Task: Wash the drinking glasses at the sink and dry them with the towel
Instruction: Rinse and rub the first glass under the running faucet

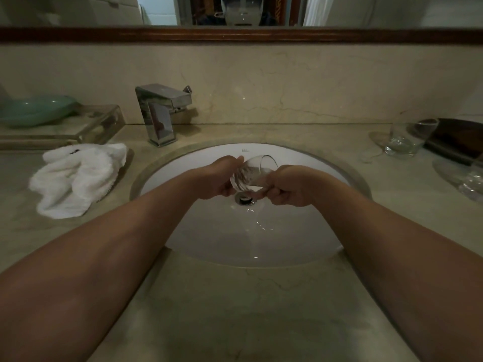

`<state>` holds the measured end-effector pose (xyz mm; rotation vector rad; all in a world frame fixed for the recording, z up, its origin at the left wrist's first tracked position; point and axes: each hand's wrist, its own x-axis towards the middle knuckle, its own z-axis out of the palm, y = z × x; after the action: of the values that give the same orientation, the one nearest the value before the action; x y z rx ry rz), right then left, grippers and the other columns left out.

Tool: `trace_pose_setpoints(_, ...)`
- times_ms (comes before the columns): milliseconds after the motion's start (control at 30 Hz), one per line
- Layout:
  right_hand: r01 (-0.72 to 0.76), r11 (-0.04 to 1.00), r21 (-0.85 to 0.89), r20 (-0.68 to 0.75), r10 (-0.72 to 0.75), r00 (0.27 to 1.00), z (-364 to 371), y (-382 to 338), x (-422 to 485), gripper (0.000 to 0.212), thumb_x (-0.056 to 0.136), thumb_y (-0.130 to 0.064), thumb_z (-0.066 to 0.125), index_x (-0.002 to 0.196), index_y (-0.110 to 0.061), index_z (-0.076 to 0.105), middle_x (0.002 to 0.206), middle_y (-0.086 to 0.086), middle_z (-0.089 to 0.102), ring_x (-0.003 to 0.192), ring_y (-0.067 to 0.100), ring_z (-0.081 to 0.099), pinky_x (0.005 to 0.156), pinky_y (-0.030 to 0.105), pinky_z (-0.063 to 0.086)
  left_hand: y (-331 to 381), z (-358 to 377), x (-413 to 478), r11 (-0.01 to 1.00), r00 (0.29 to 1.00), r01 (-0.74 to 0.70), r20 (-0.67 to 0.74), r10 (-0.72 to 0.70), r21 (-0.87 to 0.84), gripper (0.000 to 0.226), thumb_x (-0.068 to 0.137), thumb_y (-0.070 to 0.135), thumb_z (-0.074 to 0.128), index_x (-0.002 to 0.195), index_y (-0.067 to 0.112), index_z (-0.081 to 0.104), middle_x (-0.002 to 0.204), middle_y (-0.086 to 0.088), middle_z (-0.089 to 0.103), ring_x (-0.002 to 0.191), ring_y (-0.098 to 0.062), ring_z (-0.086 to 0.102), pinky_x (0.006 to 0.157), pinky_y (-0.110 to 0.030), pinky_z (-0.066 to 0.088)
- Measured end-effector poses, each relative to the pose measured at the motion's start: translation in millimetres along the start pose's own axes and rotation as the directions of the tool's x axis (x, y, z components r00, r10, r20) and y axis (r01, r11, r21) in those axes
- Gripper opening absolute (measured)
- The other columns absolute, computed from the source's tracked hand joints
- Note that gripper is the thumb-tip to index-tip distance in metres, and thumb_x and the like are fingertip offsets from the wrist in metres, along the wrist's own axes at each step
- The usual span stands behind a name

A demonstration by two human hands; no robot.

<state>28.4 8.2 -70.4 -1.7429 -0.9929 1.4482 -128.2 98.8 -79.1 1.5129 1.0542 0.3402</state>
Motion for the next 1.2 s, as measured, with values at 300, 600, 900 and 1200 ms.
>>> trace_pose_setpoints(300,0.025,0.868,-0.496,-0.312,-0.205,0.928,-3,6,6,0.023,0.094,-0.026,0.068,0.091,-0.003,0.073,0.069,0.007,0.076,0.039,0.01,0.046,0.042,0.021,0.035,0,7,-11,0.989,0.982,-0.02,0.191,-0.008,0.148,0.063,0.112,0.045,0.017,0.102,0.005,0.064,0.072,-0.012,0.066,0.048,-0.014,0.049,0.053,-0.029,0.029)
trace_pose_setpoints(600,0.048,0.999,0.024,-0.007,-0.048,0.999,7,-2,-4,0.024,0.102,-0.005,0.039,0.085,-0.004,0.056,0.058,0.006,0.059,0.042,0.007,0.03,0.041,0.017,0.019,-1,0,-2,0.983,1.0,-0.008,-0.007,0.009,0.185,0.07,0.103,0.058,0.017,0.078,0.008,0.058,0.063,-0.011,0.055,0.046,-0.015,0.039,0.049,-0.023,0.026)
trace_pose_setpoints(900,0.015,0.982,-0.19,-0.102,-0.035,0.994,-1,2,-2,0.017,0.096,-0.023,0.063,0.098,-0.007,0.063,0.068,0.005,0.057,0.049,0.009,0.032,0.047,0.022,0.024,1,-1,-5,0.969,0.995,0.081,0.032,-0.09,0.233,0.056,0.098,0.058,0.025,0.089,0.011,0.053,0.06,-0.008,0.046,0.048,-0.017,0.031,0.05,-0.023,0.027)
trace_pose_setpoints(1200,-0.021,0.999,-0.031,-0.001,0.021,1.0,6,4,1,0.022,0.104,-0.009,0.041,0.086,-0.007,0.052,0.053,0.003,0.048,0.036,0.007,0.027,0.035,0.015,0.019,2,-1,-10,0.99,0.966,0.139,0.226,-0.128,-0.032,0.068,0.102,0.056,0.027,0.102,0.003,0.068,0.084,-0.016,0.074,0.068,-0.026,0.07,0.065,-0.029,0.056)
